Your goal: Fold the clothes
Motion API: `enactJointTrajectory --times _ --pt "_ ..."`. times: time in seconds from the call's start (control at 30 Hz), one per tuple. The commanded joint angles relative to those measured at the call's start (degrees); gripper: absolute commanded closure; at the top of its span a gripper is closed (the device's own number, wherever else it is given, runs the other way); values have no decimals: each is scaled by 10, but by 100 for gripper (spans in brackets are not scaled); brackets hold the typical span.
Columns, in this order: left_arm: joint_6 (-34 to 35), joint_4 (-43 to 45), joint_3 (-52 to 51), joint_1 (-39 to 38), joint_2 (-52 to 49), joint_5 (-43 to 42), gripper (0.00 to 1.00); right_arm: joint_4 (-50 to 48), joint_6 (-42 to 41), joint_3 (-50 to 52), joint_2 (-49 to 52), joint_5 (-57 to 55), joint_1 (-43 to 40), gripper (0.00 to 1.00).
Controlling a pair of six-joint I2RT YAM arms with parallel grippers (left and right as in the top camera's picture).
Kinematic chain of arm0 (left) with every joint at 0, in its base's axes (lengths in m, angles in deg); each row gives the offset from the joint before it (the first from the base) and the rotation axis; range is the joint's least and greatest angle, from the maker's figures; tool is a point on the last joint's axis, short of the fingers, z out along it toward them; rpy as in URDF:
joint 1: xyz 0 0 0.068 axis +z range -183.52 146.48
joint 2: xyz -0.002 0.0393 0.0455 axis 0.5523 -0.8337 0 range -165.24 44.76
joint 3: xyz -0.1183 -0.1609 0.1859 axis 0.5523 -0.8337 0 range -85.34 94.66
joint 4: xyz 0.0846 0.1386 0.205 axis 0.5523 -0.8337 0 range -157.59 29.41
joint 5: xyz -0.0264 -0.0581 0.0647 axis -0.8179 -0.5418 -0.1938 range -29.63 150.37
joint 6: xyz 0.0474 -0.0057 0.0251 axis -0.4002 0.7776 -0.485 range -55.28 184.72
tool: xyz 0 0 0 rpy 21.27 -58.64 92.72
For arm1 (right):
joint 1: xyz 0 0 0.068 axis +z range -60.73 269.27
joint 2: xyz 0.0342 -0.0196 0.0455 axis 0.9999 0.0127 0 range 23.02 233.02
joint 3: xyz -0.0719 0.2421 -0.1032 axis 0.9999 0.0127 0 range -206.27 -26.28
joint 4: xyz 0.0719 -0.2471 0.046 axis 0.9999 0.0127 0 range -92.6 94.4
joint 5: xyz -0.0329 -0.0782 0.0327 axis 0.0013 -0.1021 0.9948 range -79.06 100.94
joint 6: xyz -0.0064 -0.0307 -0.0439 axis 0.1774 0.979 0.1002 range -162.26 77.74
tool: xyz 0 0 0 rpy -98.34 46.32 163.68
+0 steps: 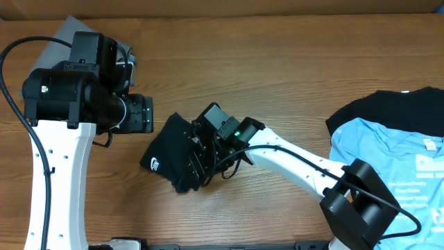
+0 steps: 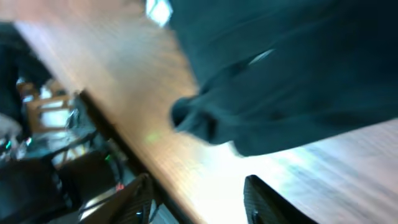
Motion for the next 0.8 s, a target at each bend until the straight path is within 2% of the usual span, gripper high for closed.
enactJointTrajectory --times 0.0,0.2,0.53,0.7,0.77 --pt "-13 0 8 0 0 4 21 -9 -1 -5 -16 -50 -61 44" --pt "-13 12 8 0 0 4 17 -75 -1 -3 -15 -88 -114 40" --pt "-13 12 8 0 0 4 16 -140 -60 -3 21 -196 -83 39" --pt "-13 10 7 0 0 4 16 -143 -72 -3 49 -163 -77 49" --pt "-13 11 7 0 0 4 16 -143 -72 -3 53 -155 -74 58"
